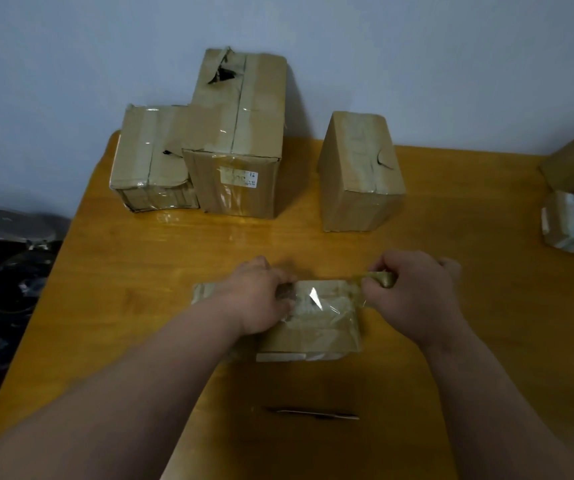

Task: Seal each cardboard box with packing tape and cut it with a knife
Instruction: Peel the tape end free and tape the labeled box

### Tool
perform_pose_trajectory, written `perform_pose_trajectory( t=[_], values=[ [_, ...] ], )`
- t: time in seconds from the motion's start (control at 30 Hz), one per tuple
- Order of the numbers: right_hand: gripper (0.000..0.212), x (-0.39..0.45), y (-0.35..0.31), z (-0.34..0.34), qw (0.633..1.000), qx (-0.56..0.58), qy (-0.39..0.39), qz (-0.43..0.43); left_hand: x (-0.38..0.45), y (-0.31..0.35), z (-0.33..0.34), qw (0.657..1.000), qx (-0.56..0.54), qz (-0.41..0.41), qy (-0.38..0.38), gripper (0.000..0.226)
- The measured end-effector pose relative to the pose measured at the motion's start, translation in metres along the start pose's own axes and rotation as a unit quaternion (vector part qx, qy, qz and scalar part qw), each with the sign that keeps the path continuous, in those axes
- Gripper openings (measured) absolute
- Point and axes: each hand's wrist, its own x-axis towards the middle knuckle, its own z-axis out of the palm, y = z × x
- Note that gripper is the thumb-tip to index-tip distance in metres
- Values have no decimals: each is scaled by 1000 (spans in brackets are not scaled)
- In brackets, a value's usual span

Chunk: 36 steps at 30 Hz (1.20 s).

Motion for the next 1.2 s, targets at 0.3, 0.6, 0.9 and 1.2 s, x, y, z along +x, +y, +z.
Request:
perform_pose_trajectory(
  t=[0.3,0.6,0.9,1.2],
  values=[
    [18,-6,-11,-19,992,109,52,-40,-2,11,0,999,-36,3,26,7],
    [9,-3,0,-42,977,208,49,21,-15,-8,-18,939,-343,-27,-14,11],
    [14,-5,8,8,999,32,9,-1,-18,-34,-29,911,-385,-88,-113,5],
    [12,-1,9,20,995,-85,42,-44,1,-20,-20,988,-123,-86,46,12]
  ],
)
